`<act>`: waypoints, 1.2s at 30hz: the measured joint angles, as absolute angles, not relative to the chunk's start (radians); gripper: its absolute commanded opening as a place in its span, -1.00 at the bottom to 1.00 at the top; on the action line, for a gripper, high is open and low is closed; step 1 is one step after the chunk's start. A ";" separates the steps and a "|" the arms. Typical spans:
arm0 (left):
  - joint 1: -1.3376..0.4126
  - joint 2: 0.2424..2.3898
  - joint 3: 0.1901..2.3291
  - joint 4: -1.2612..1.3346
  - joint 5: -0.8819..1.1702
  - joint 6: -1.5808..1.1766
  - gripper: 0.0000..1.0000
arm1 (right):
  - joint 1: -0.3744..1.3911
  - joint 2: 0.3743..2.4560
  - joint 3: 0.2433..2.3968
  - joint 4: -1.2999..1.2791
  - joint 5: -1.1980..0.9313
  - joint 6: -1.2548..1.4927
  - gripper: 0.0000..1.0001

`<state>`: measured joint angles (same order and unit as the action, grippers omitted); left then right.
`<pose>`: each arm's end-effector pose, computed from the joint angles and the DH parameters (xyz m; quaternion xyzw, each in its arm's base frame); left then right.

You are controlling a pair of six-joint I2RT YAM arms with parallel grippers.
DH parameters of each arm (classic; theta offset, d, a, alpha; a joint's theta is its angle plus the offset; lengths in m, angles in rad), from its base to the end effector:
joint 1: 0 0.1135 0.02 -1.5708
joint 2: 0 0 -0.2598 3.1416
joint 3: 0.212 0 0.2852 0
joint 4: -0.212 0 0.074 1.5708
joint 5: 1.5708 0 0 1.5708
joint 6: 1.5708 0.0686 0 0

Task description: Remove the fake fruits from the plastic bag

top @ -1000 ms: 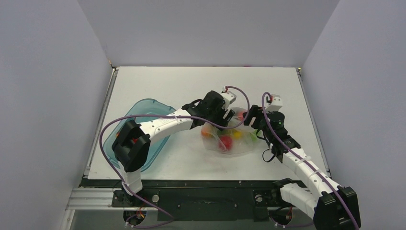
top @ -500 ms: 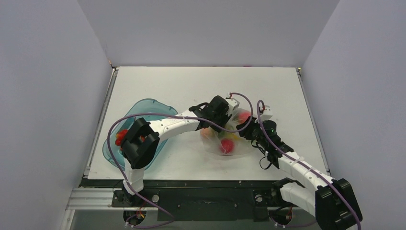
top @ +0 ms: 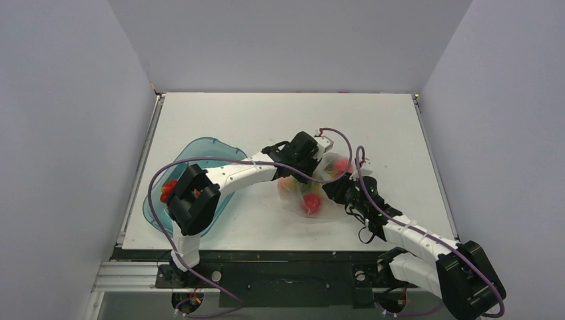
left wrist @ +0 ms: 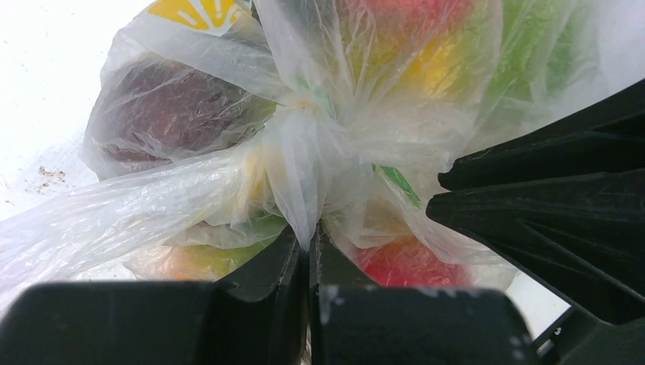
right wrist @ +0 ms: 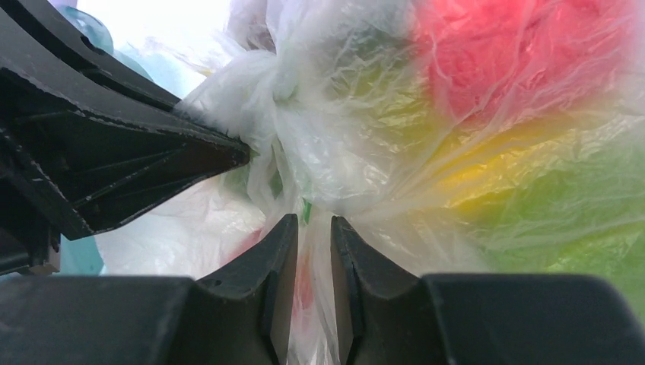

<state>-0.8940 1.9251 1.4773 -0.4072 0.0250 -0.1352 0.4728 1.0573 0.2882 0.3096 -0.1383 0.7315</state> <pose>0.2999 -0.3761 0.1829 0.3509 0.8683 -0.1826 0.2992 0.2287 0.1276 0.1260 0.0732 0.8451 0.3464 0.4004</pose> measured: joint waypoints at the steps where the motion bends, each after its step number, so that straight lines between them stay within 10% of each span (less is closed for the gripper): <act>1: -0.894 1.922 1.477 -0.406 0.031 -0.138 -1.00 | 0.473 1.048 0.288 0.307 -0.138 0.736 -0.56; 14: -0.889 1.806 1.407 -0.312 0.130 -0.179 -1.00 | 0.347 0.885 0.355 0.192 -0.112 0.901 0.22; 32: -0.891 1.818 1.408 -0.313 0.180 -0.206 -1.00 | 0.366 1.090 0.530 0.021 -0.060 1.117 0.27; 36: -0.891 1.823 1.417 -0.321 0.183 -0.207 -0.81 | 0.390 1.143 0.548 0.020 -0.048 1.139 0.02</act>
